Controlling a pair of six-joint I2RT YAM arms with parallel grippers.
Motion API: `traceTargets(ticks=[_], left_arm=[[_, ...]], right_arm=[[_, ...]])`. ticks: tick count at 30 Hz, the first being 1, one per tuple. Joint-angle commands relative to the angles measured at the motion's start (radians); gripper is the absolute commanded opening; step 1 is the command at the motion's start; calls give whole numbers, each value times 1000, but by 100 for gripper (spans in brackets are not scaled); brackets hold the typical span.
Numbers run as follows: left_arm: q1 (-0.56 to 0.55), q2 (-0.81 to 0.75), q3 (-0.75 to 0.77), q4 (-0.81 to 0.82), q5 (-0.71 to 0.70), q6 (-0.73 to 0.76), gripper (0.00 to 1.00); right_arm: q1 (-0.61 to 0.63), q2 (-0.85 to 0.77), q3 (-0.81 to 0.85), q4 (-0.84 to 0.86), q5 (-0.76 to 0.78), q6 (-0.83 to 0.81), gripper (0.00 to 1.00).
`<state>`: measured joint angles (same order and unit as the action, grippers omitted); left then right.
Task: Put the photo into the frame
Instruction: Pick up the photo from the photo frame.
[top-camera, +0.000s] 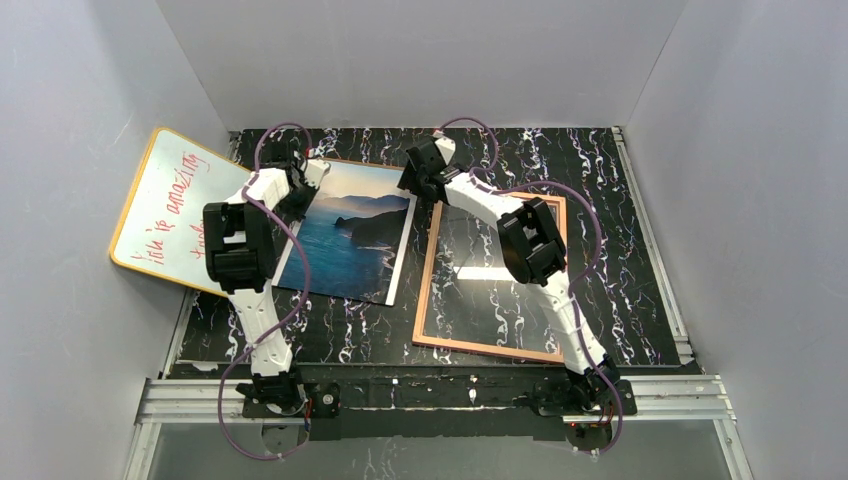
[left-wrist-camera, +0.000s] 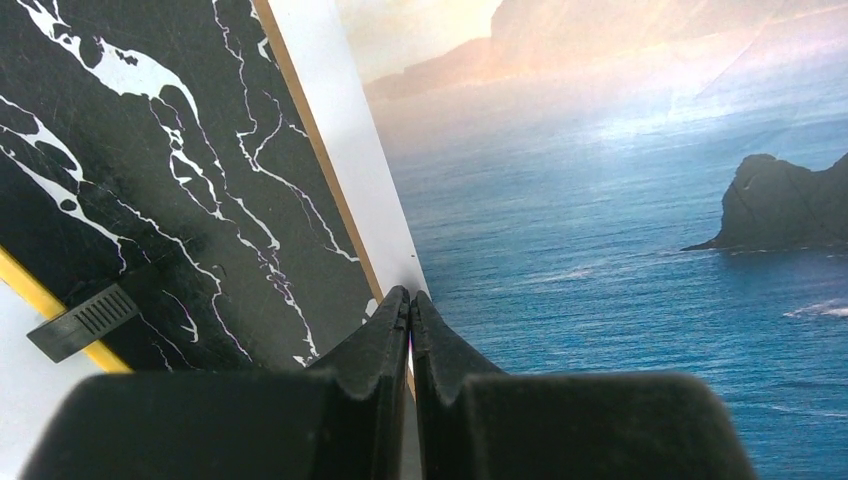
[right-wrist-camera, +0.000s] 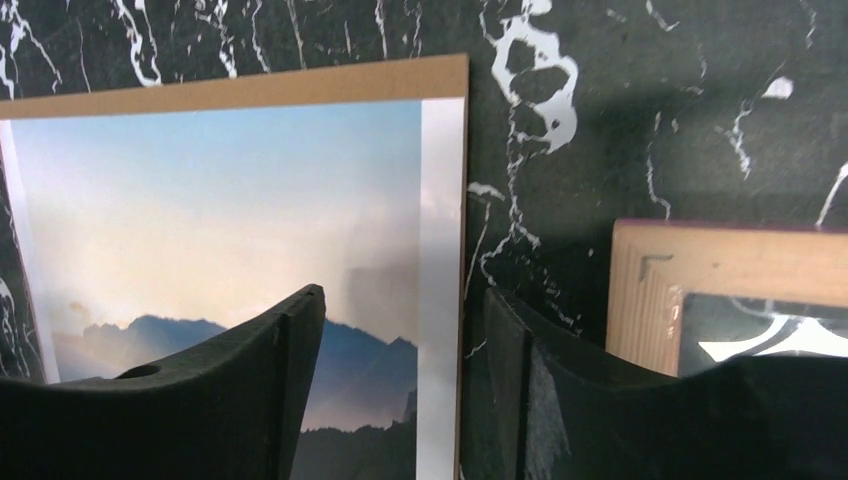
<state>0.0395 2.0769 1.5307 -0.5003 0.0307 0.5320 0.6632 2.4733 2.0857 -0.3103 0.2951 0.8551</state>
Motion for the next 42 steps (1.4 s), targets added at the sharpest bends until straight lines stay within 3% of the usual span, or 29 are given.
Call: traceTargets(ticks=[1, 13, 19, 27, 34, 40, 41, 42], left_arm=[[-26, 42, -68, -60, 60, 8, 3], [-90, 63, -82, -66, 60, 23, 0], [-106, 63, -98, -68, 58, 28, 0], [-106, 66, -106, -68, 53, 37, 0], [-103, 44, -74, -109, 88, 26, 0], [-12, 31, 217, -270, 238, -53, 3], [8, 39, 264, -280, 241, -66, 7], [18, 47, 310, -280, 233, -73, 11]], right_arm=[[-8, 53, 47, -2, 26, -30, 65], [-5, 114, 80, -62, 64, -57, 60], [3, 122, 74, -94, 102, -84, 27], [12, 61, 30, -60, 138, -114, 1], [16, -84, -97, 90, 108, -143, 1], [16, -123, -127, 101, 103, -133, 1], [16, -123, -126, 97, 107, -131, 5], [16, -122, -125, 90, 110, -125, 15]])
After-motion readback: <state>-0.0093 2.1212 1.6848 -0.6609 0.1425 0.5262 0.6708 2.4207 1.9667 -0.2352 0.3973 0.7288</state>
